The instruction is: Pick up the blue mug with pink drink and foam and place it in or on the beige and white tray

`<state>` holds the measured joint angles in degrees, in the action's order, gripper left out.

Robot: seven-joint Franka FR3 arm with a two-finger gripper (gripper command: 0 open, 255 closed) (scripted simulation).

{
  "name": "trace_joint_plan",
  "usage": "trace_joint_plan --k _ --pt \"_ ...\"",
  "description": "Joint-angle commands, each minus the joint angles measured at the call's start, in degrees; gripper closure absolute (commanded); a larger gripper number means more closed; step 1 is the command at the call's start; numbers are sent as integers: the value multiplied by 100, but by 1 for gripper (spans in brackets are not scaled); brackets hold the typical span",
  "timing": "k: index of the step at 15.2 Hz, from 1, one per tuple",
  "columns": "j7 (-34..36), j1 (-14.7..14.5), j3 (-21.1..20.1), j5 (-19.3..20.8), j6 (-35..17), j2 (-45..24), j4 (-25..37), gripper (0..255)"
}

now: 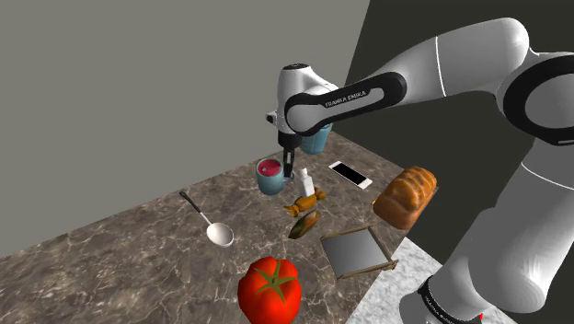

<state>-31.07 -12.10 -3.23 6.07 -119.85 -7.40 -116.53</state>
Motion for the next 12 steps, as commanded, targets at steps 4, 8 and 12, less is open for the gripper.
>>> trace_joint_plan --k 4,8,12 --pt "-40 -4 -9 -33 356 164 190 255" --pt "-71 -5 -12 -53 644 271 372 255" --pt "-99 -6 -15 -70 935 361 575 255"
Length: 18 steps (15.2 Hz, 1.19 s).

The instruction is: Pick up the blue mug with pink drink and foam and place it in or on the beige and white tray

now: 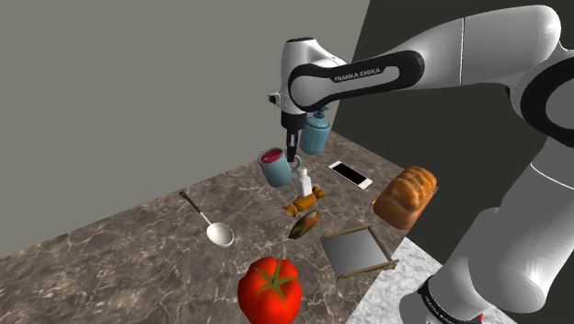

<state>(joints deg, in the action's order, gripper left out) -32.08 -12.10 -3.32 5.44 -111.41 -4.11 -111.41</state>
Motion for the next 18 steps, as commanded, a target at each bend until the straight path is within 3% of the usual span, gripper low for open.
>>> trace_joint_plan --k 1,5,12,18 --pt "-5 -6 -6 -10 164 52 116 255" --pt "-27 -8 -8 -22 409 110 304 255" --pt "69 -83 -74 -142 281 1703 -1422 255" --pt "149 -199 -143 -287 476 3109 -2637 255"
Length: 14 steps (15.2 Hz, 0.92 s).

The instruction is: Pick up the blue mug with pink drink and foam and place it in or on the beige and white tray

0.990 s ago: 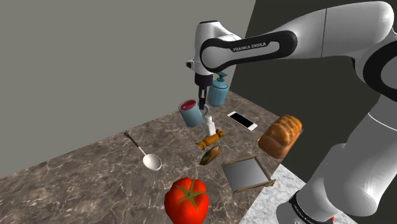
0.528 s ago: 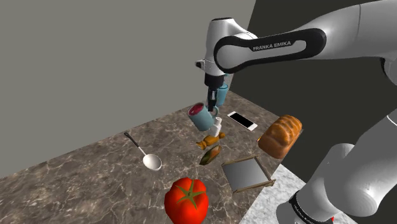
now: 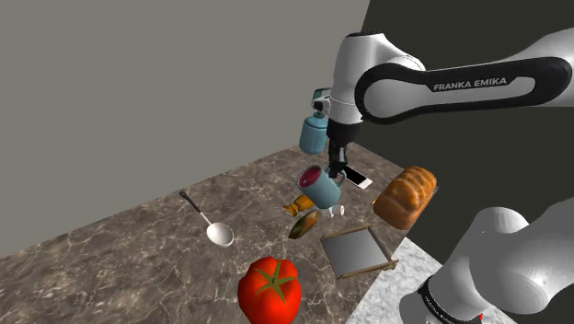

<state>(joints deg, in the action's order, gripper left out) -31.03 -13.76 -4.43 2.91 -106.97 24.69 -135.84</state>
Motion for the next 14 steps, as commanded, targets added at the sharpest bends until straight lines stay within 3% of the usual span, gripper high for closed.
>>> trace_joint_plan --k 1,7,12,14 --pt "59 -59 -45 -62 94 472 -375 255" --pt "173 -252 -142 -254 670 1999 -1333 255" --pt "329 -488 -263 -461 1469 3418 -1963 255" --pt "339 -499 -275 -474 1326 3436 -2125 255"
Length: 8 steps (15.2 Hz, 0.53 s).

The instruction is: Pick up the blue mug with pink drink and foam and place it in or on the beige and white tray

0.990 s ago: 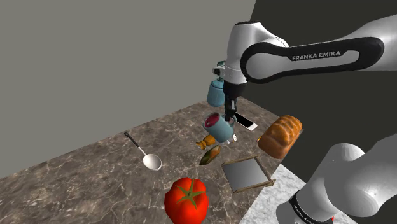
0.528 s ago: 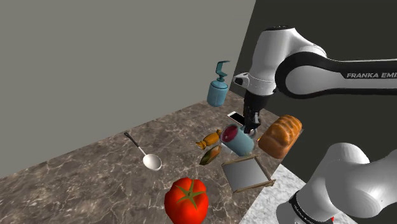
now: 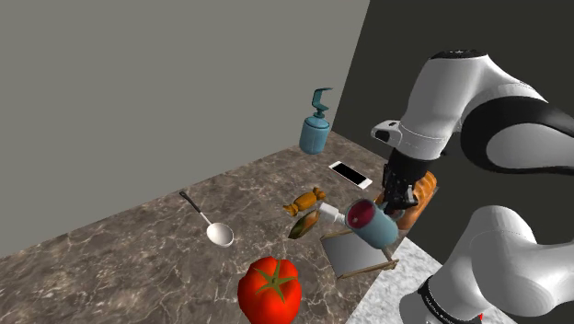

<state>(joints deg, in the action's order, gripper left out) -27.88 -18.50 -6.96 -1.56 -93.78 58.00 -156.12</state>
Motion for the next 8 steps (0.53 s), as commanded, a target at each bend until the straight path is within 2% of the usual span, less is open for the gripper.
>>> trace_joint_plan --k 1,8 --pt "28 -30 -29 -35 -65 112 -176 255" --pt "59 -64 -83 -89 -599 115 -716 255"
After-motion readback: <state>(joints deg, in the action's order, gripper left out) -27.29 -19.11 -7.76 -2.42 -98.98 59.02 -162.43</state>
